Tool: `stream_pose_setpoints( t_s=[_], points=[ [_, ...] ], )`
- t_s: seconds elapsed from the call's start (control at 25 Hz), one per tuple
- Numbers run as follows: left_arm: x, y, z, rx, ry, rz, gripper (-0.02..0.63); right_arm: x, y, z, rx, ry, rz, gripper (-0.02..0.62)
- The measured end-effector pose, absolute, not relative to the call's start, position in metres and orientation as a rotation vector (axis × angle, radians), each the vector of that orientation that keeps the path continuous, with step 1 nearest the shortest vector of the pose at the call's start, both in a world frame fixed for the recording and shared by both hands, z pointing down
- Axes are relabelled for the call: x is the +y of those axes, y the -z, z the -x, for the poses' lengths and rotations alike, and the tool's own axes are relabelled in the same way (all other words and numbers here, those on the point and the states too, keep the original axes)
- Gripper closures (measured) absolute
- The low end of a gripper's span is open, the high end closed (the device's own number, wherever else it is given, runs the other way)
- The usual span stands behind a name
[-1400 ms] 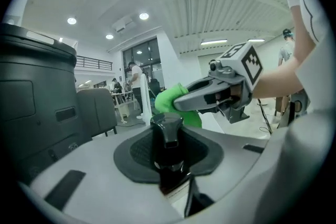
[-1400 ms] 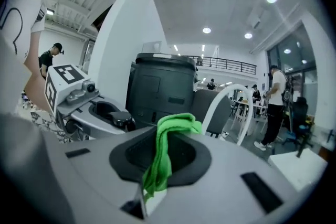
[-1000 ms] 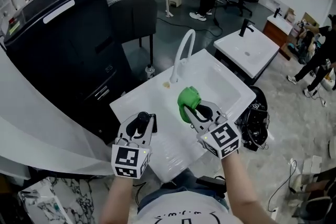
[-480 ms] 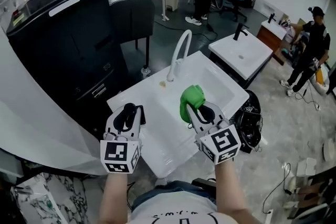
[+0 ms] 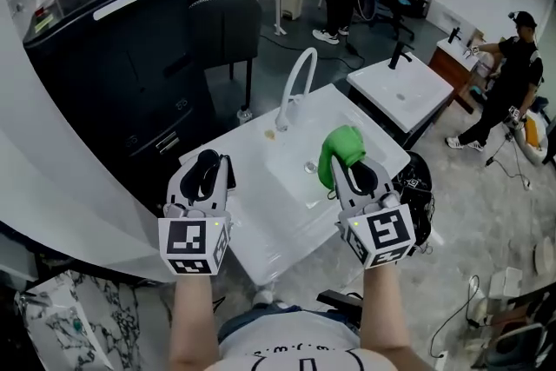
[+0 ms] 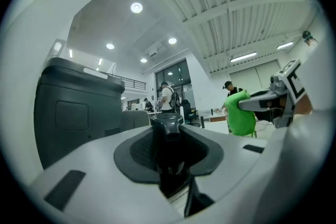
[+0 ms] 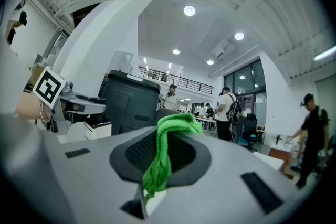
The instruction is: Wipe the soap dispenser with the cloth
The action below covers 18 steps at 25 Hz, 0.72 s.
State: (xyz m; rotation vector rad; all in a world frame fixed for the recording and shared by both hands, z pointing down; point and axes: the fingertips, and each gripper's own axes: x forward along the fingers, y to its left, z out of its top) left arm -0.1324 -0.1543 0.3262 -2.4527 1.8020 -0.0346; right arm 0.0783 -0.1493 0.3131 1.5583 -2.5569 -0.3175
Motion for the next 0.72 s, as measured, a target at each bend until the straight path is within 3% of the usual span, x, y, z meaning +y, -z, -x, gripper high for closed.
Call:
stream_pose_setpoints(
  t_s=[0.72],
  points=[
    [-0.149, -0.312, 0.130, 1.823, -0.011, 2.425, 0.500, -0.141, -0.309, -0.103, -2.579, 0.272, -1.646, 0.549]
  ],
)
